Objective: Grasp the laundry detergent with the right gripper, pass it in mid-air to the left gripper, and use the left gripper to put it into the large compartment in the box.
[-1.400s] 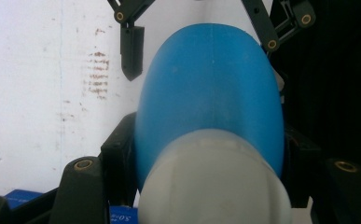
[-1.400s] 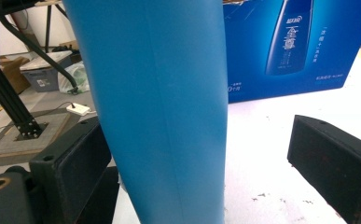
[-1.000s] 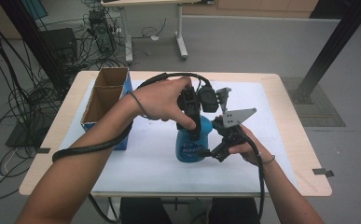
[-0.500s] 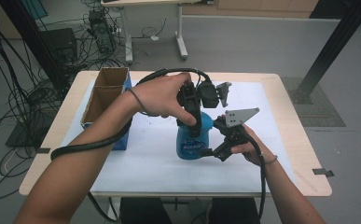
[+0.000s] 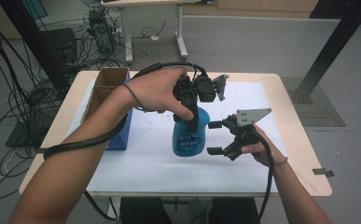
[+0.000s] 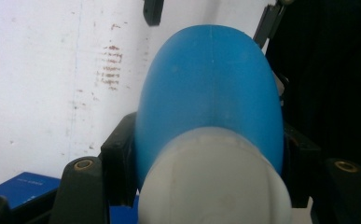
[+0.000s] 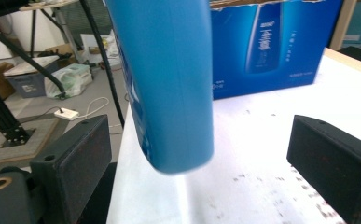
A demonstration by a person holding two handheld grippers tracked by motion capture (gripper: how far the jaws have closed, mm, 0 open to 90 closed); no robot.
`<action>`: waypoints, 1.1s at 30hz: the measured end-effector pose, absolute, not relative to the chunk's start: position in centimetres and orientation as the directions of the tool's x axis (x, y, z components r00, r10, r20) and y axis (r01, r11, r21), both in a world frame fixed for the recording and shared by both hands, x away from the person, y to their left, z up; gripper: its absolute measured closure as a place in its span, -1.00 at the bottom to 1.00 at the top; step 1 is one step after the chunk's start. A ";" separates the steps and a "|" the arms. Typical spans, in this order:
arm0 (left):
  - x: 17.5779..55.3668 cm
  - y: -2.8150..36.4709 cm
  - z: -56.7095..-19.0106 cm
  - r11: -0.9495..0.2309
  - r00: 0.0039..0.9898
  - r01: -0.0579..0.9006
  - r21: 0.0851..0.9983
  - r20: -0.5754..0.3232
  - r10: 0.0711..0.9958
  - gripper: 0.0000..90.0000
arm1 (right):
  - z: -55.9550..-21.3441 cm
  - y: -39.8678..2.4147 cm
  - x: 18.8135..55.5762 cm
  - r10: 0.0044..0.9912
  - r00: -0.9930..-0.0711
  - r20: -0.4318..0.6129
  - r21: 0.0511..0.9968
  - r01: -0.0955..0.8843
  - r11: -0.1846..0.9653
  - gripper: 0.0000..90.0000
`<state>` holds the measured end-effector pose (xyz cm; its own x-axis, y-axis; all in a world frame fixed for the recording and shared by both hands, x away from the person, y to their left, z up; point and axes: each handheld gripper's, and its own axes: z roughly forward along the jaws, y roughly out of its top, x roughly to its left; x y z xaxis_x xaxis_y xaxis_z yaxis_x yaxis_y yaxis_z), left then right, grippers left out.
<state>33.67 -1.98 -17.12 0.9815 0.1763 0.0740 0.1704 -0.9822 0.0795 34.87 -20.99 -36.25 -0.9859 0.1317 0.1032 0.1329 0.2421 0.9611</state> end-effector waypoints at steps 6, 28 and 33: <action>33.8 -1.8 -16.9 -0.981 0.980 0.180 0.074 0.071 0.185 -0.17 | -36.6 -23.1 34.6 0.176 -0.977 0.118 0.958 0.158 0.237 -0.86; 34.8 -1.8 -15.8 -0.906 0.906 0.412 0.096 0.062 0.419 -0.17 | -37.6 -28.3 34.2 0.329 -0.937 0.116 0.960 0.191 0.205 -0.88; 35.2 -1.8 -15.3 -0.873 0.873 0.478 0.093 0.054 0.484 -0.17 | -37.7 -28.5 34.4 0.345 -0.932 0.115 0.961 0.191 0.197 -0.88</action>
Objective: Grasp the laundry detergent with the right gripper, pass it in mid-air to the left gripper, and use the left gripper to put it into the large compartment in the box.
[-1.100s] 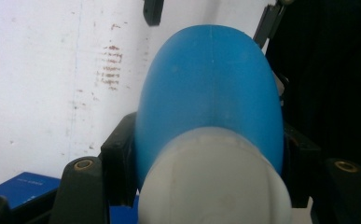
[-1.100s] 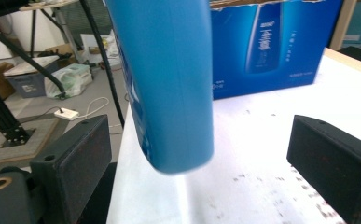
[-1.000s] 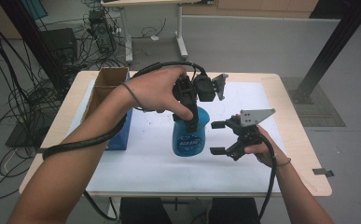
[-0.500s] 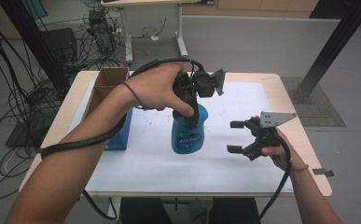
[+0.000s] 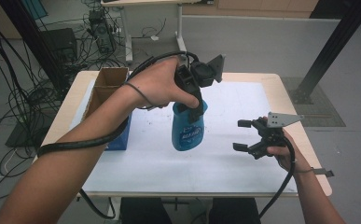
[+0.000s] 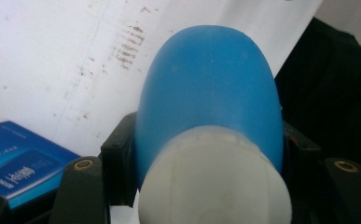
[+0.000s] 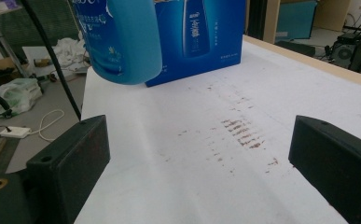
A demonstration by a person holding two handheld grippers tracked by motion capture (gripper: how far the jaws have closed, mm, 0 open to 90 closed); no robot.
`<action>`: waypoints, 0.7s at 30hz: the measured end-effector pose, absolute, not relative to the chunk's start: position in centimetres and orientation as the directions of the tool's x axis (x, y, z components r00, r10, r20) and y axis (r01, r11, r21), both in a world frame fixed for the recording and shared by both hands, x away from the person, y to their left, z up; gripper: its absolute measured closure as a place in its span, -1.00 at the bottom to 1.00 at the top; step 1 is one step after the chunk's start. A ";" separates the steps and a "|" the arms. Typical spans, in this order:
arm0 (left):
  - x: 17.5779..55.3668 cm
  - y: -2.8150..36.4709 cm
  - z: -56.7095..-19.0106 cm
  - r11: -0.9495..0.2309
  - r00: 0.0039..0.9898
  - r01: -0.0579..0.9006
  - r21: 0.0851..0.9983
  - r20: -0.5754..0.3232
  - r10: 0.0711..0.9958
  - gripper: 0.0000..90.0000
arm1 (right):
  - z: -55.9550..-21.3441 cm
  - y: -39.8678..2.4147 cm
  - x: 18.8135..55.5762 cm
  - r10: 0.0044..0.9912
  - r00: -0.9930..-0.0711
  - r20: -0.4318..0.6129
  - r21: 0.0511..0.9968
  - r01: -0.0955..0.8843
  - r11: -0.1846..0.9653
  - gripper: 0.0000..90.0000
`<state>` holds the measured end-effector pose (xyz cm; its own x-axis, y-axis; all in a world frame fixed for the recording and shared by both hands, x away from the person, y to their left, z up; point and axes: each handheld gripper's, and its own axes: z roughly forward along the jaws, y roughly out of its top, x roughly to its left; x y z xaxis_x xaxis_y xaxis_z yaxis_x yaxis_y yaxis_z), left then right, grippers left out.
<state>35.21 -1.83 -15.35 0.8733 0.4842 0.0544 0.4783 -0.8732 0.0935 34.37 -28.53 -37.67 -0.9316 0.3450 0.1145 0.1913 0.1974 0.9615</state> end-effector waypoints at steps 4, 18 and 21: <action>35.7 -1.8 -14.7 -0.843 0.843 0.528 0.101 0.059 0.535 -0.17 | -37.8 -28.8 34.5 0.358 -0.927 0.117 0.960 0.197 0.197 -0.89; 37.8 -0.6 -11.8 -0.751 0.752 0.646 0.138 0.056 0.657 -0.17 | -38.5 -29.2 34.9 0.397 -0.910 0.118 0.965 0.200 0.170 -0.91; 38.6 0.0 -11.1 -0.726 0.728 0.673 0.144 0.048 0.684 -0.17 | -38.7 -29.3 35.1 0.405 -0.906 0.124 0.964 0.206 0.167 -0.92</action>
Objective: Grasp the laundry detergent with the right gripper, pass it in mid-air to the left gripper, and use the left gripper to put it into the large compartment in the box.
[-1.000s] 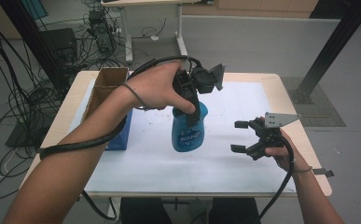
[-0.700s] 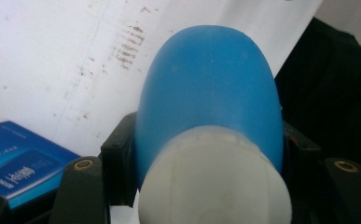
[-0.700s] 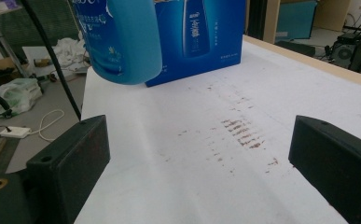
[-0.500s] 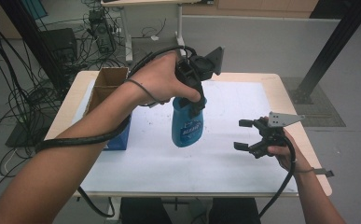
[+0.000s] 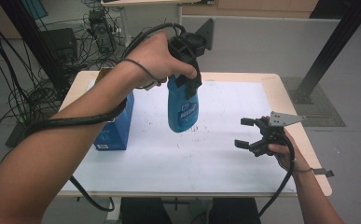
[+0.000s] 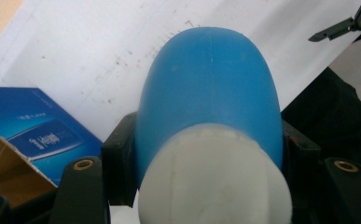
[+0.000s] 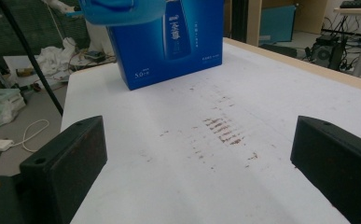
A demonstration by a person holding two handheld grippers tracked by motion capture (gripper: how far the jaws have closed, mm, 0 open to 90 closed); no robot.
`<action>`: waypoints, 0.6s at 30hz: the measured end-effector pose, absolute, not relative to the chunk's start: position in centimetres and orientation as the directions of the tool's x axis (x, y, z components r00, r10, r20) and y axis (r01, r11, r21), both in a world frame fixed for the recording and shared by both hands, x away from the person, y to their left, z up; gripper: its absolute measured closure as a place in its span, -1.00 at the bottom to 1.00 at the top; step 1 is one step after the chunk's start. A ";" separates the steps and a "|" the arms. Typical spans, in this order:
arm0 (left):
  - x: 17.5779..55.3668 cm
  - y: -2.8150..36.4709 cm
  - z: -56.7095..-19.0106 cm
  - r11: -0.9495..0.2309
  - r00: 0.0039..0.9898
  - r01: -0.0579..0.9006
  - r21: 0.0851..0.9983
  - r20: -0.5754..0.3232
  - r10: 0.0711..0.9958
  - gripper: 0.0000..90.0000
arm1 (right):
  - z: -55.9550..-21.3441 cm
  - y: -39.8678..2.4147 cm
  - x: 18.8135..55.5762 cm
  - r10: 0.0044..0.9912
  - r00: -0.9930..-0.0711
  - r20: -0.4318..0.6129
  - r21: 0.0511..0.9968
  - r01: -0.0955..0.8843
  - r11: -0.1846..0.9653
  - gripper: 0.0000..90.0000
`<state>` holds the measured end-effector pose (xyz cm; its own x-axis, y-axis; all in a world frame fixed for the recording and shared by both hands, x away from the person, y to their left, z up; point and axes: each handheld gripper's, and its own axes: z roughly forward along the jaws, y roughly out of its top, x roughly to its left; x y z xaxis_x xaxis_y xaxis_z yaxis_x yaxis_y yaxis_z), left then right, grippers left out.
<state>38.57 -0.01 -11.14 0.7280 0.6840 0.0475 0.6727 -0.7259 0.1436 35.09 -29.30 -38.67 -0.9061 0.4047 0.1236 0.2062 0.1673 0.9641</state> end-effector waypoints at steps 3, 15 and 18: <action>39.1 0.6 -10.5 -0.705 0.707 0.692 0.155 0.051 0.705 -0.17 | -38.8 -29.4 35.2 0.410 -0.904 0.125 0.964 0.209 0.167 -0.93; 41.9 4.0 -7.8 -0.598 0.598 0.782 0.176 0.061 0.799 -0.17 | -39.4 -29.5 35.4 0.430 -0.893 0.132 0.961 0.223 0.167 -0.93; 42.5 5.0 -7.2 -0.577 0.577 0.797 0.181 0.057 0.815 -0.17 | -39.4 -29.5 35.5 0.434 -0.891 0.132 0.960 0.224 0.168 -0.93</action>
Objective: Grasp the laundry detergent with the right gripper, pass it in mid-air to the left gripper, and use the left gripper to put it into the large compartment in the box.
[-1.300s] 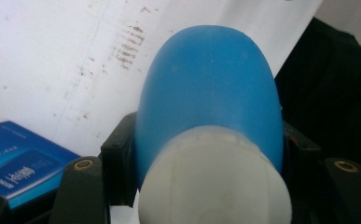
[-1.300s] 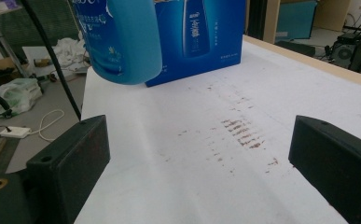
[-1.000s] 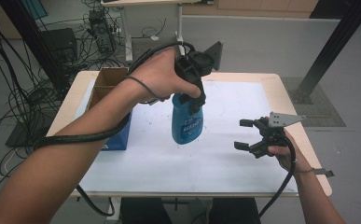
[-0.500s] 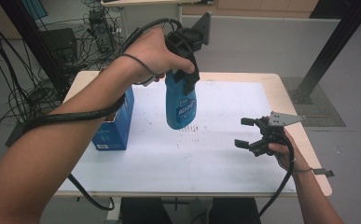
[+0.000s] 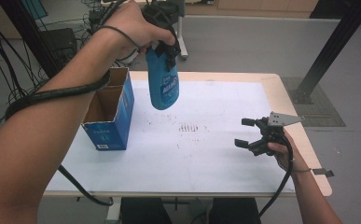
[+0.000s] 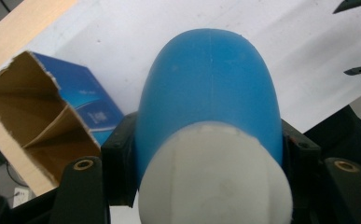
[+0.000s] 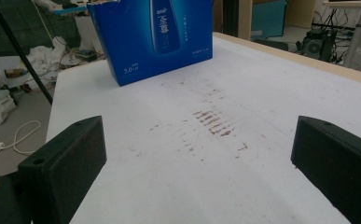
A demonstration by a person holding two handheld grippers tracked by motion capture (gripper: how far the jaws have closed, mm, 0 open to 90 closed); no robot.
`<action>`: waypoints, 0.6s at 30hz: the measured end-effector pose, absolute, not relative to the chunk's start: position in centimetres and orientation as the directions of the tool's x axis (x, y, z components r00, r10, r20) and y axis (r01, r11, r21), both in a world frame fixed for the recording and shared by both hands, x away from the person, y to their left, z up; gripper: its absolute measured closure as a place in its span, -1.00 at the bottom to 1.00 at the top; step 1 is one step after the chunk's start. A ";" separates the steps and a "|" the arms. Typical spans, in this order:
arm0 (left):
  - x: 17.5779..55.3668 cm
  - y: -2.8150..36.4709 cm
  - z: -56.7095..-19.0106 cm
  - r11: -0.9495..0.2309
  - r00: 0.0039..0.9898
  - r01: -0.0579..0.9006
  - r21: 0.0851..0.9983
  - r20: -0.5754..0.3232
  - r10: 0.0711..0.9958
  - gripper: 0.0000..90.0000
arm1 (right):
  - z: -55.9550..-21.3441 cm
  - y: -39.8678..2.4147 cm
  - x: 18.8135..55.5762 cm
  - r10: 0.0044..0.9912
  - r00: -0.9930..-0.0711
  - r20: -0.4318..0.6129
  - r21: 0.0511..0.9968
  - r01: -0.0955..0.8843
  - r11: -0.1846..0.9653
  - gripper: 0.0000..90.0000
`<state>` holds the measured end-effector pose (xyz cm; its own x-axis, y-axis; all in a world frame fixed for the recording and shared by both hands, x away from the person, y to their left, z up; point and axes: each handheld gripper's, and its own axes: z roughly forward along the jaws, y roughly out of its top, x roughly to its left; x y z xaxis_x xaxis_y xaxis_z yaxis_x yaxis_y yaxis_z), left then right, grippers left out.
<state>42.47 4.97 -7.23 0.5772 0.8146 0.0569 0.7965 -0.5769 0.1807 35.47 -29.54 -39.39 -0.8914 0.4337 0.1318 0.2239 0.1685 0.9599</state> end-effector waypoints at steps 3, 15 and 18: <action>43.0 5.9 -6.9 -0.548 0.548 0.819 0.171 0.052 0.835 -0.17 | -39.4 -29.5 35.5 0.438 -0.889 0.131 0.960 0.225 0.169 -0.93; 44.8 10.2 -5.4 -0.407 0.401 0.894 0.188 0.070 0.914 -0.17 | -39.5 -29.7 35.6 0.446 -0.885 0.135 0.961 0.227 0.159 -0.93; 45.1 11.1 -5.3 -0.378 0.373 0.906 0.191 0.066 0.926 -0.17 | -39.5 -29.7 35.6 0.446 -0.885 0.135 0.961 0.226 0.157 -0.93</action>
<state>45.10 11.13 -5.30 0.3728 0.9256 0.0658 0.9056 -0.3784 0.1914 35.60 -29.71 -39.50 -0.8849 0.4456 0.1355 0.2264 0.1572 0.9613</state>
